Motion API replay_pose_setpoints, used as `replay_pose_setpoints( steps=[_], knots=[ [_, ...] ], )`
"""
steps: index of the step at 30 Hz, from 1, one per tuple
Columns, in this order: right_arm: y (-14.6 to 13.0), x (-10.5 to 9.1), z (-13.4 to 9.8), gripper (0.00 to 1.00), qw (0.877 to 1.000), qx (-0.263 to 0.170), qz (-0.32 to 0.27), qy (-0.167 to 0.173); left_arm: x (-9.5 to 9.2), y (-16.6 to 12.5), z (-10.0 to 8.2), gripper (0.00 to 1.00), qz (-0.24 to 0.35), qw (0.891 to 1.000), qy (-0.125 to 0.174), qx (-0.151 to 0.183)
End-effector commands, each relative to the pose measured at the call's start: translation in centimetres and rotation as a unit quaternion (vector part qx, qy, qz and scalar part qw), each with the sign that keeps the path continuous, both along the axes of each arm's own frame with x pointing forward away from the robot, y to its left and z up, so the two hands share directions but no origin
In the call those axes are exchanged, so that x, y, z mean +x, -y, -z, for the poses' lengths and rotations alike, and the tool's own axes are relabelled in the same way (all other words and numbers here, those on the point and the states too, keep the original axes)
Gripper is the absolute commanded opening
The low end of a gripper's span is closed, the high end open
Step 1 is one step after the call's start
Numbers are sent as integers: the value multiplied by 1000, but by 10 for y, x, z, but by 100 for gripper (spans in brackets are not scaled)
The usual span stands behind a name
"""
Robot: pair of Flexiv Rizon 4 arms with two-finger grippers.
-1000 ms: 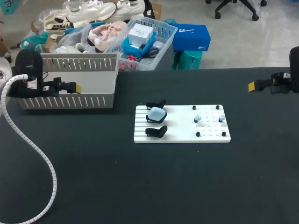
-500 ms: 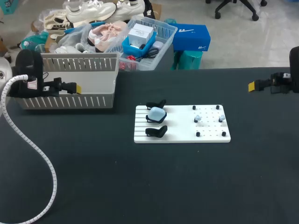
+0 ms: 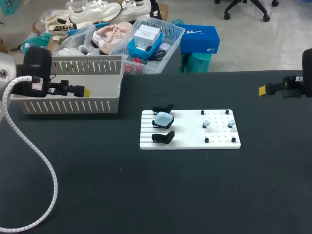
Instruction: Pick up each earbud case from the left stands, insert the matching earbuds, close the lid, and place the case in the box.
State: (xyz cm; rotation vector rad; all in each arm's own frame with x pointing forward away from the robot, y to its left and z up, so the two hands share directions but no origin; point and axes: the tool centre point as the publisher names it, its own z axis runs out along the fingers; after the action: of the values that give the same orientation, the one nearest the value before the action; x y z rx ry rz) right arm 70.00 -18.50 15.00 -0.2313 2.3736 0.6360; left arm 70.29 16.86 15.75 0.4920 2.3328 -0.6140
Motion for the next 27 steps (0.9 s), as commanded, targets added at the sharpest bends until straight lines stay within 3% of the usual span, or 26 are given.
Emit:
replay_pose_setpoints(
  steps=[1,8,13,20,27],
  knots=[
    [0,0,0,100,1000,0,0,0,3,-2,-3,100,56,998,13,-24],
    [0,0,0,100,1000,0,0,0,8,9,-9,100,131,990,43,-21],
    [0,0,0,100,1000,0,0,0,8,18,-13,100,172,982,80,9],
    [0,0,0,100,1000,0,0,0,4,38,-16,100,232,963,125,58],
    [0,0,0,100,1000,0,0,0,2,64,-13,100,281,945,156,66]
  ],
)
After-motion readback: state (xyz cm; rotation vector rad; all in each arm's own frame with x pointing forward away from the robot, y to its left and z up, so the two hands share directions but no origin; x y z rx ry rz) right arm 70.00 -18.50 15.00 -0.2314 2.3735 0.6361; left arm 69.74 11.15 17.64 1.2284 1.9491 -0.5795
